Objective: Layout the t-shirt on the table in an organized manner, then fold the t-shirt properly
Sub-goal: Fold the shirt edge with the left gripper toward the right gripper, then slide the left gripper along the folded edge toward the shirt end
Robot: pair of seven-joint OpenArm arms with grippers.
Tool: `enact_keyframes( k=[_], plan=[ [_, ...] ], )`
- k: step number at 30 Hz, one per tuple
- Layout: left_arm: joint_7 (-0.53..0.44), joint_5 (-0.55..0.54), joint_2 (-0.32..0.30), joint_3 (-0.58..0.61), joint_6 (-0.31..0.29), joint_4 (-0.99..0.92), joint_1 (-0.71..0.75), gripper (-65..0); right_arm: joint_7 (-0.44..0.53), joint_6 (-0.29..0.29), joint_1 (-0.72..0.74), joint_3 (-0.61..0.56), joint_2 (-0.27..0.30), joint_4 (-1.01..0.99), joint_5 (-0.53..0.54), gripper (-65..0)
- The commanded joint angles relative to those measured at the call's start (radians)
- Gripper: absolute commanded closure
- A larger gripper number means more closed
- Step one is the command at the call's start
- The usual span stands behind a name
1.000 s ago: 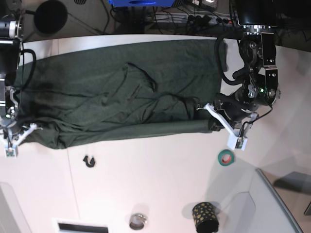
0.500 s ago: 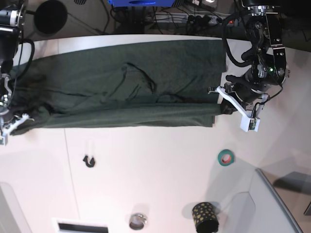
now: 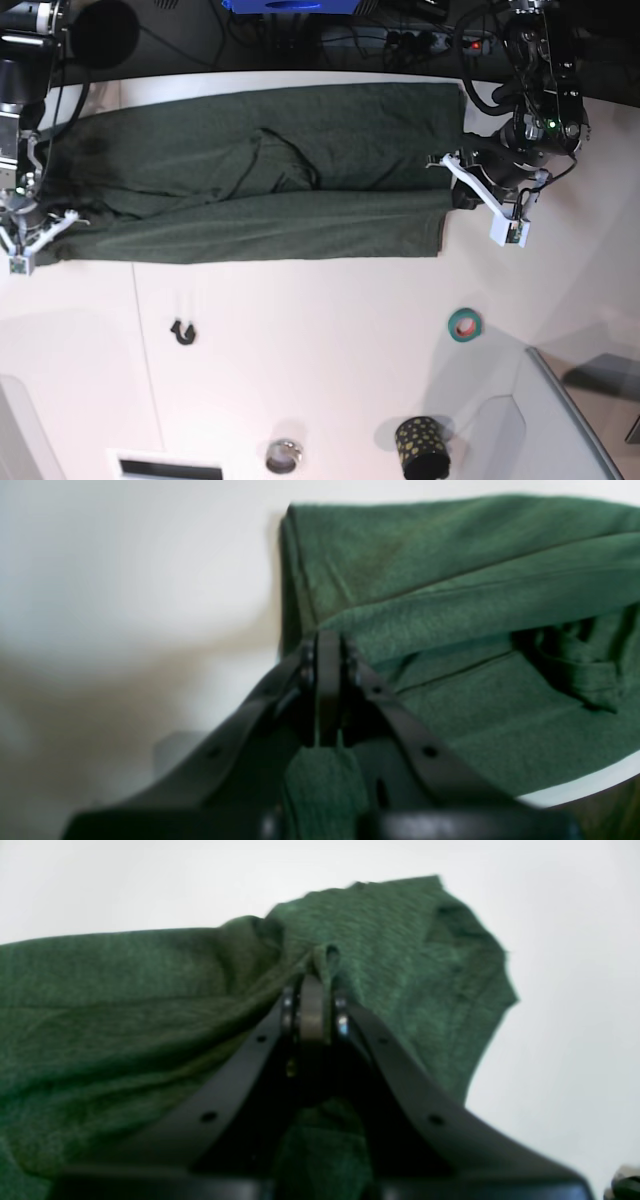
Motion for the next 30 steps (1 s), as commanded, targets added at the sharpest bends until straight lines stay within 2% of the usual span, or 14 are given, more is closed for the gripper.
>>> enact_keyframes(
  k=[1,3,7,8,13,16,18,22,26,30],
  plan=[
    [-0.021,-0.014,-0.006,-0.004,0.001,0.016,-0.008,0.0,0.021,-0.01,0.016,0.004,0.01,0.018,0.004,-0.3],
    [-0.021,-0.014,-0.006,-0.004,0.001,0.016,-0.008,0.0,0.019,-0.01,0.016,0.033,0.001,0.025,0.037,-3.8],
    [-0.021,-0.014,-0.008,0.033,0.001,0.016,-0.008,0.0,-0.103,-0.01,0.007,0.141,-0.004,0.11,0.086,-26.7],
    [-0.021,-0.014,-0.008,0.033,0.001,0.016,-0.008,0.0,-0.123,-0.01,-0.001,0.161,-0.017,0.146,0.088,-29.6],
    [-0.021,-0.014,-0.006,0.034,0.001,0.015,-0.012,0.0,-0.128,-0.014,-0.075,0.208,-0.071,0.341,0.086,-29.7],
    [-0.021,-0.014,-0.006,0.034,0.001,0.015,-0.012,0.0,-0.128,-0.014,-0.075,0.204,-0.082,0.377,0.086,-26.7],
    [-0.021,-0.014,-0.008,0.034,0.001,0.009,-0.011,0.0,-0.128,-0.014,-0.058,0.202,-0.083,0.377,0.086,-21.3],
    [-0.021,-0.014,-0.008,0.034,0.001,0.007,-0.009,0.0,-0.128,-0.01,0.044,0.201,-0.074,0.252,0.085,-0.2],
    [-0.021,-0.014,-0.006,0.042,0.001,0.007,-0.008,0.0,-0.128,-0.008,0.126,0.199,-0.025,0.057,0.085,-0.2],
    [-0.021,-0.014,-0.008,0.077,0.001,0.007,-0.008,0.0,-0.128,0.042,0.122,0.147,-0.011,0.074,0.083,-0.2]
  ],
)
